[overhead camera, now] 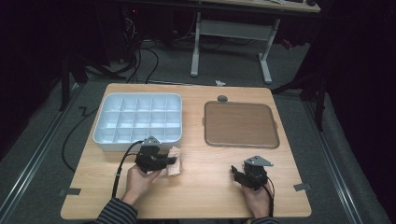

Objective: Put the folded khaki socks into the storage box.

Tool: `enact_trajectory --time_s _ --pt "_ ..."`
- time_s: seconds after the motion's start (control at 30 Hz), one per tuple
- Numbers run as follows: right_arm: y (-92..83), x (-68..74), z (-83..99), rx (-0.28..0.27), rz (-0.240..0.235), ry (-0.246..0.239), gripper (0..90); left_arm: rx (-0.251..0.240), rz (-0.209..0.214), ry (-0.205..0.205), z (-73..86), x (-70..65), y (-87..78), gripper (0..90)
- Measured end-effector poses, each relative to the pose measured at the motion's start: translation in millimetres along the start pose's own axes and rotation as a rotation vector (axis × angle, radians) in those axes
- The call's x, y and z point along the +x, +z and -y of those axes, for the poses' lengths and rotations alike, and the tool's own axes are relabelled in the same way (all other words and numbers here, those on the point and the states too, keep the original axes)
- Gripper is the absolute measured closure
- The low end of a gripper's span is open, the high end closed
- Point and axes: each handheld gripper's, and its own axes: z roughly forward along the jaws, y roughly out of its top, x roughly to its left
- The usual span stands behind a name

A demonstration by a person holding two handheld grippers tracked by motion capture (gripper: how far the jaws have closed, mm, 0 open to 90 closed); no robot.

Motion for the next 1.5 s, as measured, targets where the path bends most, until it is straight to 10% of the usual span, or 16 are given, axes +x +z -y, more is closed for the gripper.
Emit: enact_trajectory --time_s 1.5 --pt "0.0 0.1 0.0 0.001 -0.002 -0.002 39.5 -0.016 0.007 -0.021 -17.0 21.4 -37.7 75.3"
